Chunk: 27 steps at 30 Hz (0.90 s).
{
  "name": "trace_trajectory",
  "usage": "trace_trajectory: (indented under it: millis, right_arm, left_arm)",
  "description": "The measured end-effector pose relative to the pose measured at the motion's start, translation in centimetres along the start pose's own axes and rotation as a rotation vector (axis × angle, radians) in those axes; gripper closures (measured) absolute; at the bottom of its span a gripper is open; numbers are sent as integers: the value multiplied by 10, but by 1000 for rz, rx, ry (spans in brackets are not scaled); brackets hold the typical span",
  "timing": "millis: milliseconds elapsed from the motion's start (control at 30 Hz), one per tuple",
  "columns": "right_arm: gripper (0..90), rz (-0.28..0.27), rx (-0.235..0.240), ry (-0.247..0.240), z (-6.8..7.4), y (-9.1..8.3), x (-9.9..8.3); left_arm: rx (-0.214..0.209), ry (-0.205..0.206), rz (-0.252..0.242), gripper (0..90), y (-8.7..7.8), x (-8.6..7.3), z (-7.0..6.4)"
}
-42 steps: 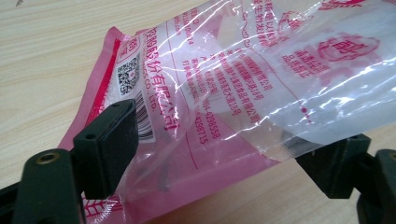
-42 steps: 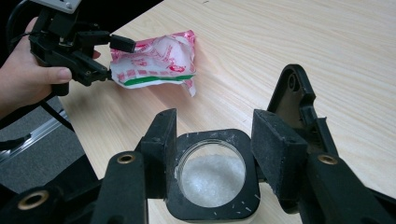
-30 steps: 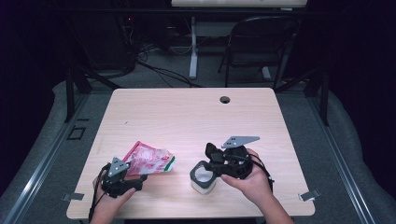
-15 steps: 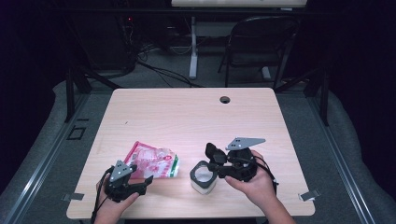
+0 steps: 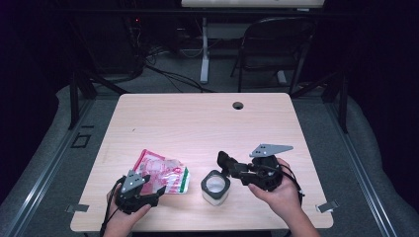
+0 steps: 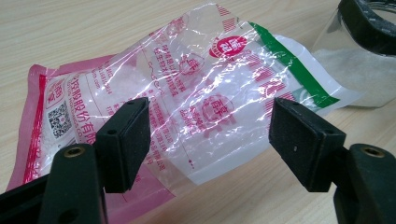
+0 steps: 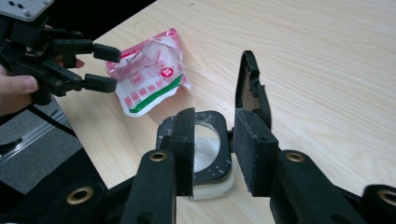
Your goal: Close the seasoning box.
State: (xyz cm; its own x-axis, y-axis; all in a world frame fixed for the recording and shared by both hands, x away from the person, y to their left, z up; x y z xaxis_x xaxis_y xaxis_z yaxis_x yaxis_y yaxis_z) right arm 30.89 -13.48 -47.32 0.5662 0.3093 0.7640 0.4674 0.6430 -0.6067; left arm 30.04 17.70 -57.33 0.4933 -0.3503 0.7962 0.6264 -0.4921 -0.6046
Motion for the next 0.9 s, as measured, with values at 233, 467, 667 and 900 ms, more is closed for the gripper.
trace_trajectory:
  millis: [233, 467, 667, 900]
  right_arm:
    - [774, -4, -47, -1, -8, -5, -2]
    - [809, 0, -50, 18, -17, -12, -4]
    - [874, -4, -62, 33, -24, -14, -3]
    - [900, 0, -89, 44, -35, -8, 1]
  left_arm:
    - [5, -11, -4, 319, 0, 0, 1]
    - [9, -14, 0, 335, 0, 0, 3]
    - [17, -21, -10, 373, -1, 0, 4]
    - [21, -32, -25, 387, -2, 1, 6]
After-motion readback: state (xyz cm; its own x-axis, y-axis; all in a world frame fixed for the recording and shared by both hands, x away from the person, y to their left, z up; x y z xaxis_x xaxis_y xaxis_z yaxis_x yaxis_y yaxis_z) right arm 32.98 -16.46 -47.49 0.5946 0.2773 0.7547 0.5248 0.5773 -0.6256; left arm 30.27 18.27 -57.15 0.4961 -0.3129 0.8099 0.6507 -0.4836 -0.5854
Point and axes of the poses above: each handheld gripper's, and its own axes: y roughly forward along the jaws, x roughly out of its top, z roughly to its left, the point moved 6 cm from there along y, roughly forward along the jaws, and after that the axes turned 2 degrees about y, right-handed, at the moved point
